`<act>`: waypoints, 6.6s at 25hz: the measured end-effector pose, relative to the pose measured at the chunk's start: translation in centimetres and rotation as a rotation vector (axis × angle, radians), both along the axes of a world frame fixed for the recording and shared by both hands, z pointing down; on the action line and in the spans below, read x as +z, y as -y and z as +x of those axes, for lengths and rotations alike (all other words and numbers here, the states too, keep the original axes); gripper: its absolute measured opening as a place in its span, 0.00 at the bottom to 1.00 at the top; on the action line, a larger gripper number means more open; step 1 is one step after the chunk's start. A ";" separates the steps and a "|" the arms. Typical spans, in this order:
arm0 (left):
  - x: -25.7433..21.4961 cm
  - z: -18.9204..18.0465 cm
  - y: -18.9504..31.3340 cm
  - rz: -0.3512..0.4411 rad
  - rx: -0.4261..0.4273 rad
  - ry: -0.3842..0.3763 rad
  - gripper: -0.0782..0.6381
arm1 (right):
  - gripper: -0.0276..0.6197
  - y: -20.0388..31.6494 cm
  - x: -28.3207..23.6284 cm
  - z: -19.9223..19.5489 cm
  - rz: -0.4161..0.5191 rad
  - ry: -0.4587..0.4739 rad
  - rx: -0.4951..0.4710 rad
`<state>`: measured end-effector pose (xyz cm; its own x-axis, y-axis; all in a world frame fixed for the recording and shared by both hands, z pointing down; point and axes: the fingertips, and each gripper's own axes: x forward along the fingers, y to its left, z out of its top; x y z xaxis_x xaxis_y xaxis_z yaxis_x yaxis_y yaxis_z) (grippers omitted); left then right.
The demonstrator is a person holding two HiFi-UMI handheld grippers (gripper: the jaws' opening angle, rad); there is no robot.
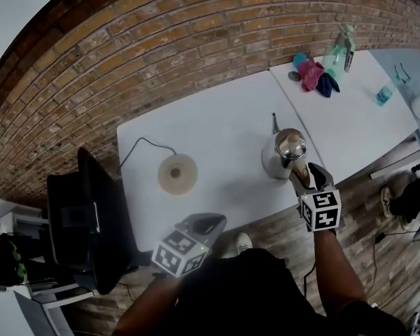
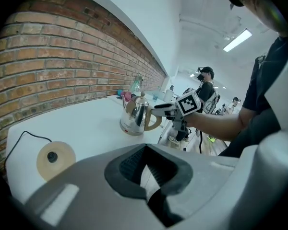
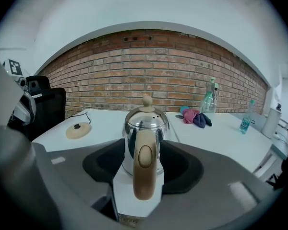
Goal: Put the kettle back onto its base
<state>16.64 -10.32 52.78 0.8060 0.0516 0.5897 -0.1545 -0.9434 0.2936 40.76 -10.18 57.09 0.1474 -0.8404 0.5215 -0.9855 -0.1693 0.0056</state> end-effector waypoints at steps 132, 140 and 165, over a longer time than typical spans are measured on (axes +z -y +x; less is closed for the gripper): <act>0.6 -19.1 9.0 -0.019 -0.460 -0.039 0.11 | 0.32 23.0 -2.2 -31.1 -0.010 0.167 -0.558; 0.7 -19.1 8.6 -0.011 -0.467 -0.037 0.11 | 0.32 22.5 -2.1 -31.0 -0.016 0.171 -0.556; 0.4 -18.4 7.5 -0.008 -0.462 -0.037 0.11 | 0.32 20.1 -0.5 -31.3 -0.073 0.156 -0.591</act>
<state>-1.78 -17.85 53.20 0.7662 -0.3137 0.5609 -0.5473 -0.7760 0.3136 9.49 -30.27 56.61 -0.4152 -0.7179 0.5587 -0.9026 0.4016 -0.1548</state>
